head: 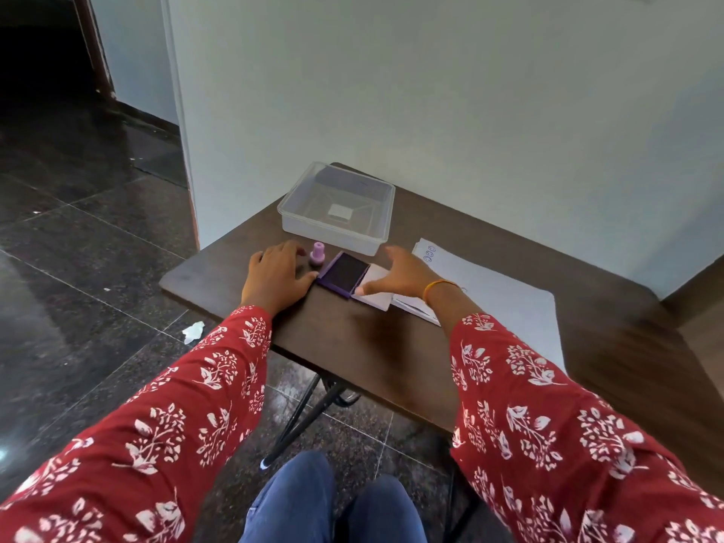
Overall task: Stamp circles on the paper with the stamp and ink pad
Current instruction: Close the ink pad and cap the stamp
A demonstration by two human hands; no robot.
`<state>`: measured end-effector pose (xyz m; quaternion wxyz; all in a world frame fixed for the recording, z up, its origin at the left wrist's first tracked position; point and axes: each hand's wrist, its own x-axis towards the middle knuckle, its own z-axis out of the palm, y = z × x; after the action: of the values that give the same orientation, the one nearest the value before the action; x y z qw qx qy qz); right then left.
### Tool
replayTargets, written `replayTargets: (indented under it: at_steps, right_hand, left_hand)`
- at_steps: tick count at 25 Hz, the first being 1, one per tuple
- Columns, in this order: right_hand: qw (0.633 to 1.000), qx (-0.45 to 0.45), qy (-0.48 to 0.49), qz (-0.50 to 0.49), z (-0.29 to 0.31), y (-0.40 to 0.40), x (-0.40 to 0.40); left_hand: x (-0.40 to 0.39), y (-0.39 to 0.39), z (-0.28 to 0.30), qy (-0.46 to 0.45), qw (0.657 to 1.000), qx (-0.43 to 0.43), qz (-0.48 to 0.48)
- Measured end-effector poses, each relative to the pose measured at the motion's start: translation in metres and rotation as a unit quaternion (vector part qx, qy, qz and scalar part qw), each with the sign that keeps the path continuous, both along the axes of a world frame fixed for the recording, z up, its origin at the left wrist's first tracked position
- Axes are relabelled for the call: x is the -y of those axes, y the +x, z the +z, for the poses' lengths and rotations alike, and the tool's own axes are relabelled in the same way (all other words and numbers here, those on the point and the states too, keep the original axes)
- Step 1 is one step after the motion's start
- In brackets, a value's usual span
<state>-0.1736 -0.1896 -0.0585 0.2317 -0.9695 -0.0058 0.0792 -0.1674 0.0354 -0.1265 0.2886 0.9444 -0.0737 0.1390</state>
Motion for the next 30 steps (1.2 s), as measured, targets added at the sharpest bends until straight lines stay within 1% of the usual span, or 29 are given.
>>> replayTargets:
  at_steps: [2, 4, 7, 9, 12, 15, 17, 21, 30]
  right_hand:
    - [0.998, -0.041, -0.047, 0.012, -0.006, -0.004, 0.008]
    - [0.997, -0.025, -0.065, 0.020, -0.013, -0.004, 0.009]
    - [0.999, 0.018, -0.048, -0.002, -0.014, -0.003, 0.011]
    - [0.999, 0.033, -0.032, -0.009, -0.010, 0.000, 0.013]
    - [0.999, 0.041, -0.029, 0.017, -0.005, 0.006, 0.005]
    - [0.998, 0.033, -0.036, 0.039, -0.008, 0.009, -0.010]
    - [0.997, 0.034, -0.053, 0.043, -0.010, 0.012, -0.016]
    - [0.995, 0.038, -0.071, 0.051, -0.007, 0.015, -0.022]
    - [0.994, 0.047, -0.087, 0.051, -0.009, 0.011, -0.028]
  left_hand:
    - [-0.002, -0.005, -0.001, 0.000, 1.000, 0.000, -0.002]
    - [-0.003, -0.007, 0.000, 0.008, 1.000, -0.001, -0.002]
    - [-0.001, -0.007, 0.001, 0.015, 1.000, 0.007, -0.009]
    - [0.001, -0.006, 0.001, 0.001, 1.000, 0.023, 0.006]
    - [0.001, -0.004, 0.002, -0.011, 0.998, 0.051, 0.030]
    - [0.001, -0.005, 0.003, -0.028, 0.999, 0.034, -0.016]
    - [0.002, -0.006, 0.005, -0.030, 0.999, 0.015, -0.018]
    - [0.004, -0.006, 0.006, 0.008, 1.000, 0.005, -0.030]
    - [0.004, -0.006, 0.004, 0.044, 0.998, 0.007, -0.041]
